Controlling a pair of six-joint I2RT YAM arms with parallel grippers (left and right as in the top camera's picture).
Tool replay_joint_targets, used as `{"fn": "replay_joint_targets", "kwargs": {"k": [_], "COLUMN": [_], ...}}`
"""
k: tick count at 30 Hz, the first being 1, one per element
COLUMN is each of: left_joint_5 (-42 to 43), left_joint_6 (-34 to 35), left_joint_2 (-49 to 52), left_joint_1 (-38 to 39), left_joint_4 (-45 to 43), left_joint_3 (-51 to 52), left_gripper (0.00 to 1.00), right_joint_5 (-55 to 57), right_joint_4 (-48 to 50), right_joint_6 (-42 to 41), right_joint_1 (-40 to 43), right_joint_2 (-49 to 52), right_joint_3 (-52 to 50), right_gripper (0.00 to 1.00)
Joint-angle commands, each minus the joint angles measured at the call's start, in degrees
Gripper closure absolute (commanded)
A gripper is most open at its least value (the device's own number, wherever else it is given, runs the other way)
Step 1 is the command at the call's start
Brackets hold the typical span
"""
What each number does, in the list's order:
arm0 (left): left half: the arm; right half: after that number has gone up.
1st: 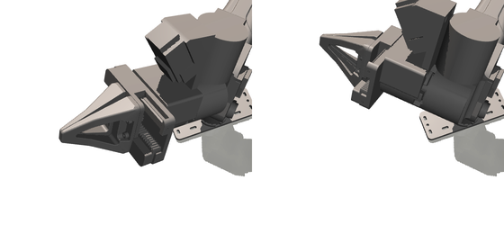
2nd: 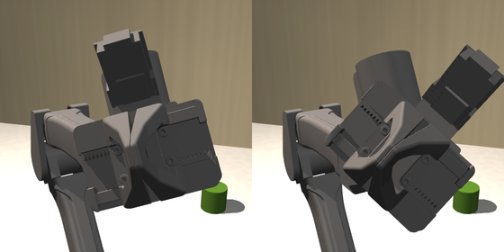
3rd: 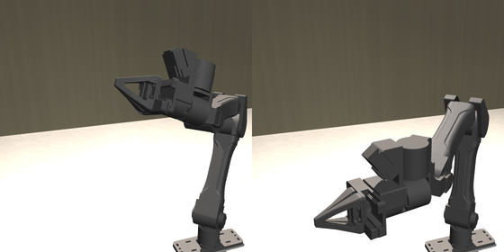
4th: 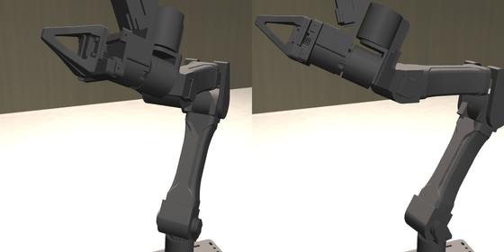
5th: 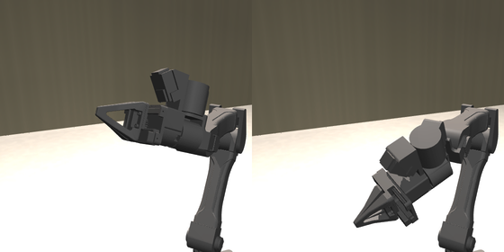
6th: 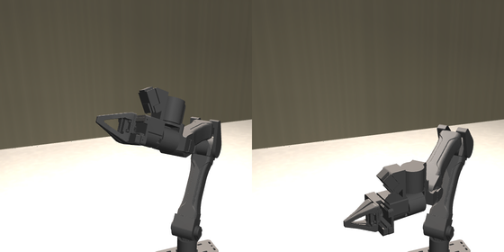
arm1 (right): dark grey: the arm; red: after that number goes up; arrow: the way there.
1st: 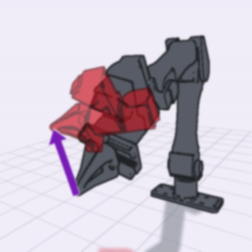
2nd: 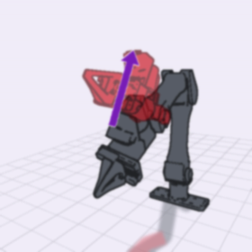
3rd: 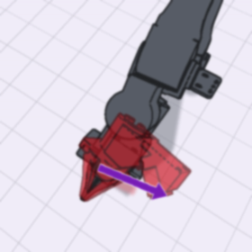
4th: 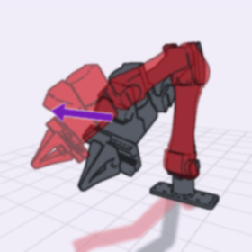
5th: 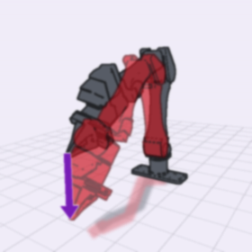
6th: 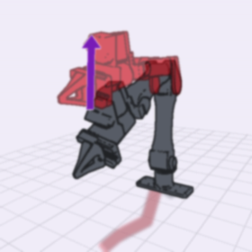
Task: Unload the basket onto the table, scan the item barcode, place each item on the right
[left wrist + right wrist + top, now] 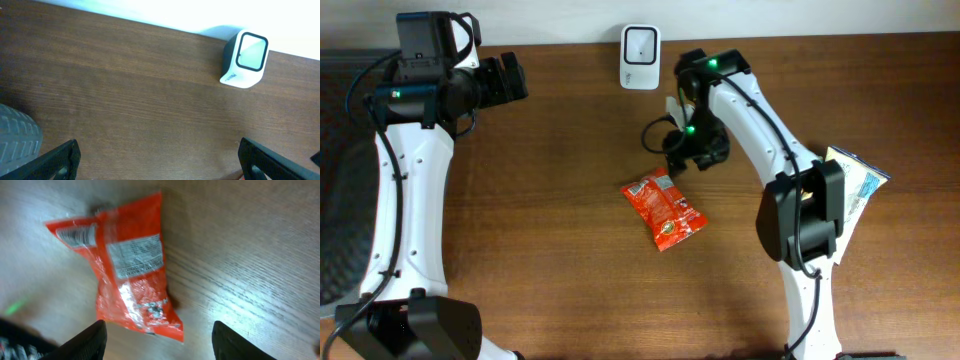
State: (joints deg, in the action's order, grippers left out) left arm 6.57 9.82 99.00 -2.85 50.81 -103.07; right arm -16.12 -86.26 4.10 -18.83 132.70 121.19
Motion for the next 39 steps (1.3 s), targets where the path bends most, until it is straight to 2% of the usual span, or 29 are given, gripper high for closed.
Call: {"fn": "replay_joint_targets", "kwargs": {"k": [1, 5, 10, 15, 17, 21, 22, 27, 31, 39], "left_joint_5": [-0.22, -0.24, -0.22, -0.22, -0.24, -0.22, -0.22, -0.22, -0.22, -0.22], "left_joint_6": [-0.94, -0.96, -0.96, -0.96, -0.96, -0.96, -0.94, -0.96, -0.96, -0.94], "left_joint_2": [0.31, 0.31, 0.31, 0.31, 0.31, 0.31, 0.31, 0.31, 0.31, 0.31], "left_joint_1": [0.07, 0.07, 0.07, 0.07, 0.07, 0.07, 0.07, 0.07, 0.07, 0.07], "left_joint_4": [-0.09, -0.09, -0.11, -0.09, -0.09, -0.09, -0.09, -0.09, -0.11, -0.11], "left_joint_3": [-0.11, -0.11, -0.11, -0.11, -0.11, -0.11, -0.11, -0.11, -0.11, -0.11], "left_gripper": [0.01, 0.01, 0.01, 0.01, 0.01, 0.01, 0.01, 0.01, 0.01, 0.01], "right_joint_5": [-9.97, -18.36, -23.85, -26.95, -27.02, -27.06, -27.26, -34.34, -40.46, -42.21], "right_joint_4": [2.32, 7.61, 15.65, 19.74, 21.2, 22.23, 22.23, 22.23, 22.23, 21.57], "right_joint_6": [10.14, 13.75, 13.68, 12.96, 10.99, 9.92, 9.75, 10.88, 15.08, 20.0], "right_joint_1": [3.13, 5.25, 5.29, 5.18, 5.18, 5.2, 5.2, 6.16, 6.91, 6.8], "right_joint_2": [-1.07, -1.07, -1.07, -1.07, -1.07, -1.07, -1.07, -1.27, -4.13, -18.1], "right_joint_3": [-5.68, -13.9, -21.9, -25.86, -27.02, -27.78, -27.76, -26.16, -22.45, -20.24], "right_gripper": [0.35, 0.38, 0.39, 0.48, 0.58, 0.91, 0.96, 0.96, 0.96, 0.96]}}
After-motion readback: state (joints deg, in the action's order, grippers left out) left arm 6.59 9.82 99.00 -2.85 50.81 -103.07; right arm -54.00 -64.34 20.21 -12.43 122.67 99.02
